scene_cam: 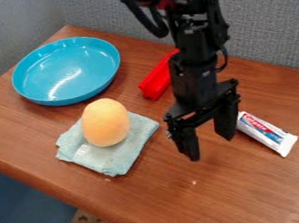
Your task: Put the toothpaste on the blue plate
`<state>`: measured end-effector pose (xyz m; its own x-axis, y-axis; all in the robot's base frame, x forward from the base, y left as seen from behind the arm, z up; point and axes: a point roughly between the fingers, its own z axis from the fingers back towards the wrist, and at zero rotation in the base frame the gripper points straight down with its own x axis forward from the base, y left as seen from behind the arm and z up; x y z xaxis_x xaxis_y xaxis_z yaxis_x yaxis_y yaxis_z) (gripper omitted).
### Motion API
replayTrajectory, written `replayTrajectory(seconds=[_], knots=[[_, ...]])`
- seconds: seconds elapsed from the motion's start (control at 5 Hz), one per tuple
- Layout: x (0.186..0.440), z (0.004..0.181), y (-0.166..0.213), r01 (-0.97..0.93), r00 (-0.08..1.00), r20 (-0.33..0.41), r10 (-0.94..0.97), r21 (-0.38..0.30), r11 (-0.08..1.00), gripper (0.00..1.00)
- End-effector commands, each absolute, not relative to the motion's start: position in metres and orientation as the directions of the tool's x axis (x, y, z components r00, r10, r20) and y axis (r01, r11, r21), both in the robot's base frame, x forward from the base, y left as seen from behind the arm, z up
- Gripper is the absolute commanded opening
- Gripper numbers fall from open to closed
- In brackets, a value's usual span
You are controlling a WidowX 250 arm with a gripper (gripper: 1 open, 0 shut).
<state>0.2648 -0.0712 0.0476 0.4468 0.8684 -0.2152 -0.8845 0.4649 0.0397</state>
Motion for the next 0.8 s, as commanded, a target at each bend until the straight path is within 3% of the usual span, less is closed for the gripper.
replayTrajectory(seconds=[0.0, 0.6], knots=[[0.276, 0.056, -0.083, -0.879, 0.467, -0.212, 0.858, -0.003, 0.477, 1.0], [0.286, 0.054, -0.1, -0.872, 0.479, -0.22, 0.85, -0.01, 0.489, 1.0]])
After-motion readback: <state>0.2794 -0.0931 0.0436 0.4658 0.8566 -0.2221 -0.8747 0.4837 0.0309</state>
